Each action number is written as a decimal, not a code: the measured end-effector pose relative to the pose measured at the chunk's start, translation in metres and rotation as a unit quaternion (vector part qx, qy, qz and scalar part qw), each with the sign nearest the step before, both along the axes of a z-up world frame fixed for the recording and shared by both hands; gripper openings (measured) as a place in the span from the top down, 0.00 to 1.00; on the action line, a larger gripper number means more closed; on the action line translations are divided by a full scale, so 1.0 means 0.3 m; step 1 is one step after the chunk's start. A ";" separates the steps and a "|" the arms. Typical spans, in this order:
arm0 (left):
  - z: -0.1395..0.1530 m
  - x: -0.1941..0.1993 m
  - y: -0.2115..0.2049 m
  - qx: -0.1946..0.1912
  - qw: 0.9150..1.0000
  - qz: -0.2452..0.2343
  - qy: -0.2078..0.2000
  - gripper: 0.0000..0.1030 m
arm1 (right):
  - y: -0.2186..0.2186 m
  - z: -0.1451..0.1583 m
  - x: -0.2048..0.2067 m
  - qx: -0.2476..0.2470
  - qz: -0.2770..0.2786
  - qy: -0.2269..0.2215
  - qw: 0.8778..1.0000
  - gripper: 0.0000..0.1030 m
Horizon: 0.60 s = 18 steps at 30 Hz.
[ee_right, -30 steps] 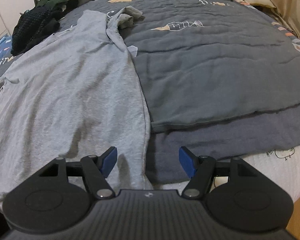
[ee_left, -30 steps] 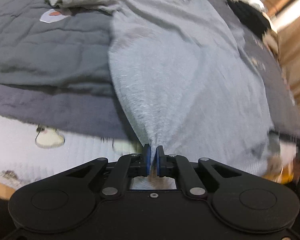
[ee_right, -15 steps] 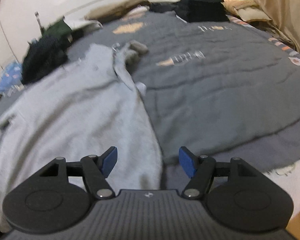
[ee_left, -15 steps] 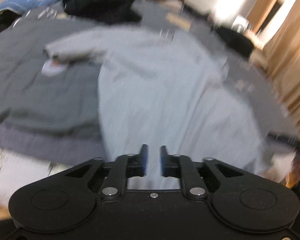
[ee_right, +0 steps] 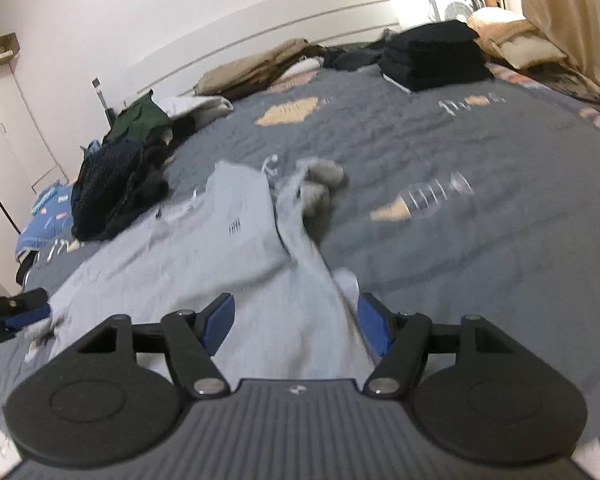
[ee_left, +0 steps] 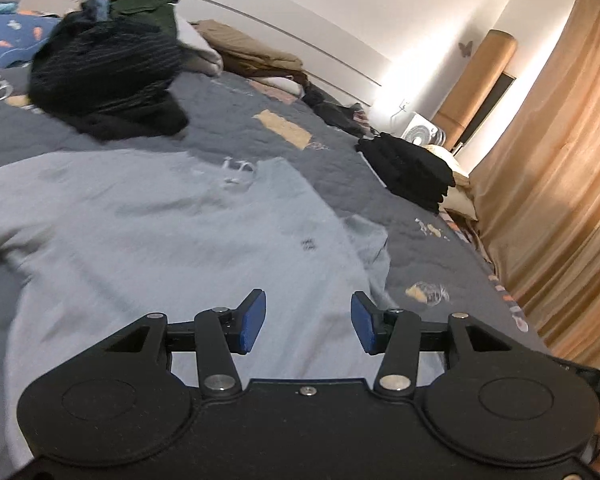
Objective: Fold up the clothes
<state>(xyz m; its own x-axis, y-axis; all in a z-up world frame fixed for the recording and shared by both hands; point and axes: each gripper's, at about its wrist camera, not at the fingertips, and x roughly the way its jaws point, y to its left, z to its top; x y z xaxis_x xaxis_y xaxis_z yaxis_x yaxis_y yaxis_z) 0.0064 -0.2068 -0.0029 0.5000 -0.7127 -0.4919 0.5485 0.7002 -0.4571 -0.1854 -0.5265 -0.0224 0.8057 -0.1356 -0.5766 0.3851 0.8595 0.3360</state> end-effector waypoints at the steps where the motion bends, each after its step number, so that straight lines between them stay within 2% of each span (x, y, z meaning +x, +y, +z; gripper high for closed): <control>1: -0.001 0.023 -0.030 0.006 1.000 -0.007 -0.002 0.54 | -0.020 0.005 0.039 -0.001 0.001 0.000 1.000 0.35; 5: -0.020 0.073 -0.111 0.016 0.999 -0.046 -0.014 0.54 | -0.103 0.001 0.189 0.009 0.002 -0.006 1.000 0.35; 9: -0.053 0.101 -0.154 0.037 0.998 -0.053 -0.024 0.53 | -0.170 -0.058 0.334 0.020 0.015 0.000 1.000 0.35; 15: -0.086 0.132 -0.159 0.012 0.996 -0.079 -0.040 0.49 | -0.228 -0.156 0.479 0.044 0.016 0.000 0.999 0.35; 18: -0.117 0.147 -0.159 0.001 0.996 -0.086 -0.032 0.49 | -0.239 -0.165 0.525 0.029 0.009 0.005 1.000 0.35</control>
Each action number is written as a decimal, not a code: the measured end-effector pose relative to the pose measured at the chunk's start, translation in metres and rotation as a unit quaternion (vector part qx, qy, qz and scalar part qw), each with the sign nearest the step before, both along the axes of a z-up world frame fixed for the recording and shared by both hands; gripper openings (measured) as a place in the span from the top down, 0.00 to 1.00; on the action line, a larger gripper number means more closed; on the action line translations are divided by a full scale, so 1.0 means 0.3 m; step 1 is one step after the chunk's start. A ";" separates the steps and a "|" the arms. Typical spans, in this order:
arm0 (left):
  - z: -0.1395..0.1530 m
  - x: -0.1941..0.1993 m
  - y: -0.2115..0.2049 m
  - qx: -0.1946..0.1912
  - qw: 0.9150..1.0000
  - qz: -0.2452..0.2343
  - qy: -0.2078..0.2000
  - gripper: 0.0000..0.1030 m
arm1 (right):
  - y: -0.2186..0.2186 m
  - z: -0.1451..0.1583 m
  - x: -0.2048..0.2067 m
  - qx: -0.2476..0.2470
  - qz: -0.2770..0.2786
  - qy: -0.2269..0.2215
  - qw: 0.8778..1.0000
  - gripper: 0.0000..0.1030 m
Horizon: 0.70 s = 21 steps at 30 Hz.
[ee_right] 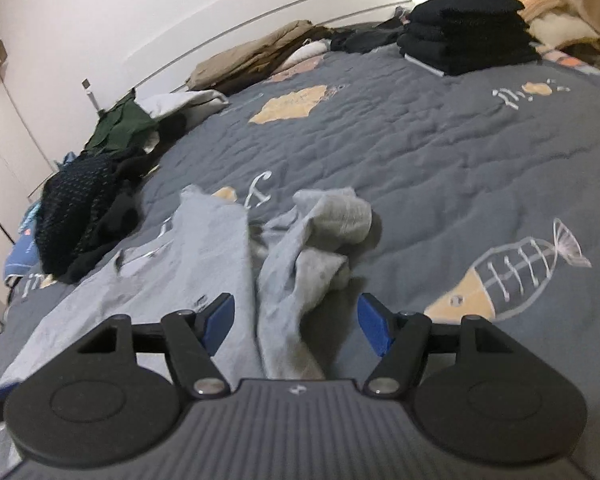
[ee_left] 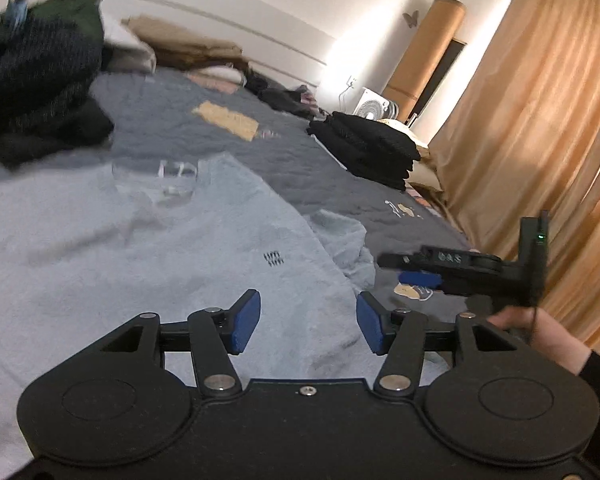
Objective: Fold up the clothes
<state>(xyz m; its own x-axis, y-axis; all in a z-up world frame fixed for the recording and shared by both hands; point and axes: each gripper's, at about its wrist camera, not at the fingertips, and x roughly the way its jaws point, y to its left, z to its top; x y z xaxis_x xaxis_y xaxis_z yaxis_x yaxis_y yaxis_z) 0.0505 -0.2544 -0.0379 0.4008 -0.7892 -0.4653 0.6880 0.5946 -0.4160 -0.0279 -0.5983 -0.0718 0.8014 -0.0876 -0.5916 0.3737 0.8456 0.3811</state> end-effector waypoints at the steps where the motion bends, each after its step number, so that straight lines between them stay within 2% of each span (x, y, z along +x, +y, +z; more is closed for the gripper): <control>1: -0.010 0.005 0.000 -0.003 1.000 -0.002 0.003 0.49 | -0.003 -0.003 0.013 -0.003 -0.003 0.003 1.000 0.35; 6: -0.024 0.013 0.010 -0.041 0.999 -0.020 0.025 0.49 | -0.036 -0.033 0.043 0.013 -0.031 0.001 0.999 0.35; 10: -0.030 0.012 0.010 -0.041 0.998 -0.022 0.032 0.49 | -0.038 -0.063 0.067 0.046 -0.044 -0.001 0.998 0.35; 13: -0.035 0.012 0.010 -0.040 0.998 -0.023 0.036 0.49 | -0.027 -0.075 0.079 0.055 -0.044 -0.002 0.998 0.40; 14: -0.037 0.012 0.010 -0.040 0.998 -0.023 0.038 0.49 | -0.023 -0.079 0.082 0.055 -0.042 0.002 0.998 0.49; 15: -0.038 0.012 0.010 -0.040 0.998 -0.024 0.040 0.49 | -0.022 -0.082 0.082 0.056 -0.043 0.005 0.997 0.65; 16: -0.040 0.012 0.010 -0.040 0.998 -0.024 0.041 0.48 | -0.024 -0.085 0.082 0.057 -0.049 0.008 0.997 0.75; 17: -0.041 0.012 0.010 -0.040 0.998 -0.024 0.043 0.48 | -0.030 -0.085 0.076 0.059 -0.056 0.008 0.997 0.90; 21: -0.047 0.013 0.005 -0.033 0.998 -0.023 0.042 0.48 | -0.053 -0.063 0.044 0.064 -0.081 -0.011 0.995 0.96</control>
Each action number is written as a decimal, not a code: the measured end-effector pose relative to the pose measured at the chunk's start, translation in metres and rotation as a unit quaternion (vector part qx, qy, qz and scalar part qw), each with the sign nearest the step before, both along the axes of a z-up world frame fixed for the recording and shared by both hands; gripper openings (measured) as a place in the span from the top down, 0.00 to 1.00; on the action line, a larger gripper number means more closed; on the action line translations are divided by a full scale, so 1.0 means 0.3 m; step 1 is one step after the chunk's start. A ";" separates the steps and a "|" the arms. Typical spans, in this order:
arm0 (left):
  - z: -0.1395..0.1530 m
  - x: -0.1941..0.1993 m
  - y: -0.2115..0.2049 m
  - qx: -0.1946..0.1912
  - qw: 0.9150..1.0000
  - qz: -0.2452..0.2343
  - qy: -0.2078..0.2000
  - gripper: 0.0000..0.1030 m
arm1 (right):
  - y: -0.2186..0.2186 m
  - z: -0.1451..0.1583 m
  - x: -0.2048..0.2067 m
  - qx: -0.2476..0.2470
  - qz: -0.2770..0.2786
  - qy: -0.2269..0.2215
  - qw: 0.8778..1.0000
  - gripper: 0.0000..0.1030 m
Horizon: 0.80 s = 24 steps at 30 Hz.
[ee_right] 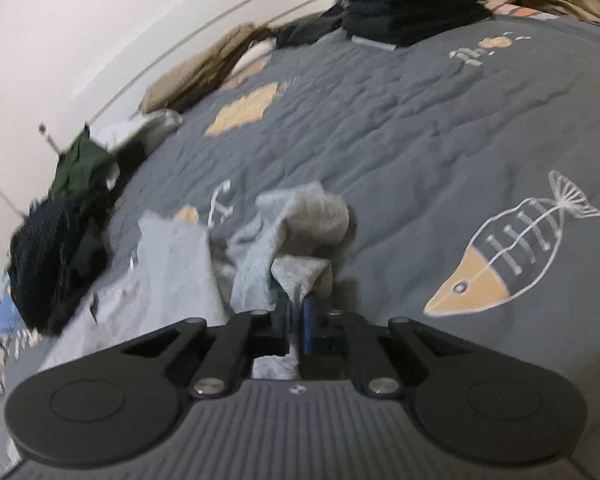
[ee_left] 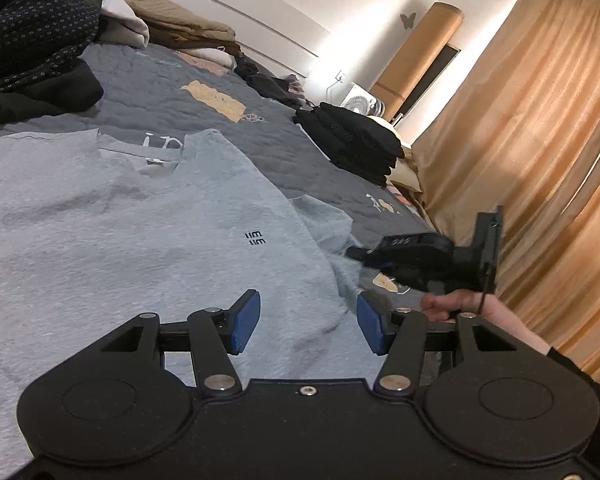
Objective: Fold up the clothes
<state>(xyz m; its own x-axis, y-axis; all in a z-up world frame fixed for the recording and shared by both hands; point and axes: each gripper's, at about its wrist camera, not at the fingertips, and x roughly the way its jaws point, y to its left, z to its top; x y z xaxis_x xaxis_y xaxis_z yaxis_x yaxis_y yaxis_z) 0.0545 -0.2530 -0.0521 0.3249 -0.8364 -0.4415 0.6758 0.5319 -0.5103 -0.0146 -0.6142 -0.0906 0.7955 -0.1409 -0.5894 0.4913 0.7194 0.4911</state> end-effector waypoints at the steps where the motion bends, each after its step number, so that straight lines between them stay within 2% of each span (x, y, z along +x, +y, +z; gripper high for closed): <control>1: -0.001 -0.002 -0.002 0.003 1.000 -0.001 -0.002 0.48 | -0.004 0.015 -0.010 -0.003 -0.005 -0.009 1.000 0.96; 6: -0.015 0.002 -0.007 0.012 1.000 0.000 -0.004 0.48 | -0.002 0.128 -0.075 -0.052 -0.027 -0.063 0.996 0.97; 9: -0.022 0.005 -0.013 0.019 1.000 0.002 -0.004 0.48 | -0.014 0.151 -0.078 -0.070 -0.013 -0.026 0.997 0.97; 13: -0.032 0.003 -0.023 0.030 1.000 -0.002 -0.006 0.48 | -0.060 0.062 -0.059 -0.052 0.012 0.053 0.997 0.95; 16: -0.036 -0.001 -0.028 0.034 0.999 -0.005 -0.009 0.48 | -0.103 0.033 -0.072 -0.029 0.005 0.040 0.999 0.91; 19: -0.038 0.004 -0.025 0.033 0.999 -0.003 -0.007 0.48 | -0.151 0.020 -0.084 -0.008 -0.013 0.025 1.000 0.81; 22: -0.042 0.004 -0.026 0.037 0.999 -0.001 -0.005 0.48 | -0.185 -0.018 -0.087 0.008 -0.032 0.021 0.999 0.64; 24: -0.041 0.002 -0.028 0.038 0.999 -0.002 -0.006 0.48 | -0.207 -0.044 -0.089 0.018 -0.045 0.018 0.999 0.60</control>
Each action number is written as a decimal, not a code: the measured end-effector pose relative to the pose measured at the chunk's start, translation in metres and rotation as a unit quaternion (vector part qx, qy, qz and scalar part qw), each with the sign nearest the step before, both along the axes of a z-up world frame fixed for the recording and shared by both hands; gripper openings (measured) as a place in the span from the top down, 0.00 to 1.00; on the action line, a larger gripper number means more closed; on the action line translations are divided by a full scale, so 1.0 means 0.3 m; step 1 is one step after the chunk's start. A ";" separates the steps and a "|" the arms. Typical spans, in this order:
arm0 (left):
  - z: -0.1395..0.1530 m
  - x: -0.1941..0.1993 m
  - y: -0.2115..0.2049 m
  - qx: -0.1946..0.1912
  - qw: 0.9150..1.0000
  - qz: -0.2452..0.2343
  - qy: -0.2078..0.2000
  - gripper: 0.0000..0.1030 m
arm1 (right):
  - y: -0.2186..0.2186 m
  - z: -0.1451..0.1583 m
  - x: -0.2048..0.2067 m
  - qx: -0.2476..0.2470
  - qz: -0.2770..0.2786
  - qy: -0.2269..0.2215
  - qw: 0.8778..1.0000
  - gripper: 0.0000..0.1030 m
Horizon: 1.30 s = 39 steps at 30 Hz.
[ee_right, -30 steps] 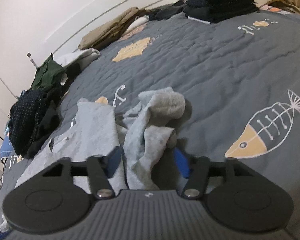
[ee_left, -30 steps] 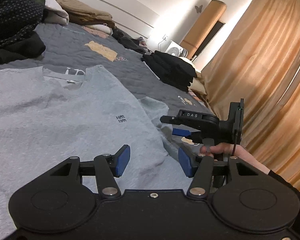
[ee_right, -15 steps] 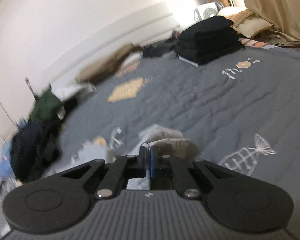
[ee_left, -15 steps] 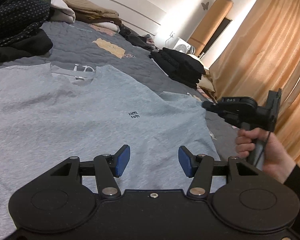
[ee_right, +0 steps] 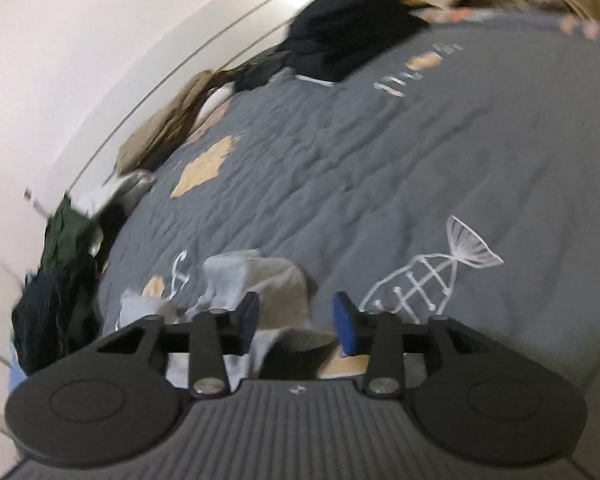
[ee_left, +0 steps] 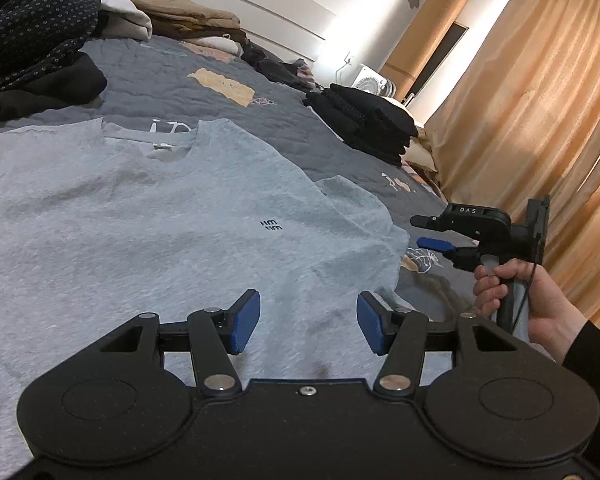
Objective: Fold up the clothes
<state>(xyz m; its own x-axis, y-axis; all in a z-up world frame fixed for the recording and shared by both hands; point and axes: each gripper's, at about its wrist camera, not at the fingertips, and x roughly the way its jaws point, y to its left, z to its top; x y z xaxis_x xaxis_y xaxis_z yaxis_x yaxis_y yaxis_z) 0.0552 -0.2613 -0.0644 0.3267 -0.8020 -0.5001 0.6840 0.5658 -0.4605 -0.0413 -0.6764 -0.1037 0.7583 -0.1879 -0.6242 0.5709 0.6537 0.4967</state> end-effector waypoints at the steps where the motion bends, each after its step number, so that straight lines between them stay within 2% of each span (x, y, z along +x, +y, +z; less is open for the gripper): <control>1: 0.001 -0.002 0.000 0.000 1.000 -0.001 -0.001 0.48 | -0.011 -0.013 -0.001 0.005 -0.007 -0.001 1.000 0.60; 5: 0.004 -0.012 -0.002 0.003 1.000 -0.005 -0.006 0.48 | -0.056 -0.063 -0.005 0.026 -0.032 -0.008 0.999 0.60; 12: 0.003 -0.009 -0.003 0.005 1.000 -0.002 -0.006 0.48 | -0.016 -0.086 0.054 0.092 0.019 -0.011 0.995 0.60; 17: 0.006 -0.015 -0.004 0.005 1.000 -0.004 -0.007 0.48 | 0.032 -0.094 0.083 0.110 0.044 -0.015 0.993 0.58; 22: 0.009 -0.023 -0.005 0.007 1.000 -0.008 -0.009 0.48 | 0.059 -0.115 0.108 0.154 0.065 -0.038 0.985 0.58; 25: 0.009 -0.023 -0.004 0.008 1.000 -0.007 -0.010 0.48 | 0.080 -0.117 0.124 0.170 0.085 -0.045 0.981 0.67; 27: 0.008 -0.023 -0.005 0.009 1.000 -0.006 -0.010 0.48 | 0.092 -0.113 0.132 0.178 0.084 -0.040 0.980 0.99; 35: 0.008 -0.020 -0.005 0.011 1.000 -0.003 -0.011 0.48 | 0.054 0.019 0.066 0.105 0.028 -0.080 0.991 1.00; 39: 0.007 -0.020 -0.006 0.012 1.000 -0.004 -0.012 0.48 | 0.012 0.105 -0.007 0.044 -0.015 -0.087 0.995 1.00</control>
<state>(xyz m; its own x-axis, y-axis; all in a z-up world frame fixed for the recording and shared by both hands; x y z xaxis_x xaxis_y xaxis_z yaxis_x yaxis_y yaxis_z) 0.0492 -0.2632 -0.0622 0.3333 -0.7918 -0.5118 0.6990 0.5718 -0.4295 -0.0434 -0.6729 -0.0723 0.8518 -0.1621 -0.4982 0.4888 0.5880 0.6444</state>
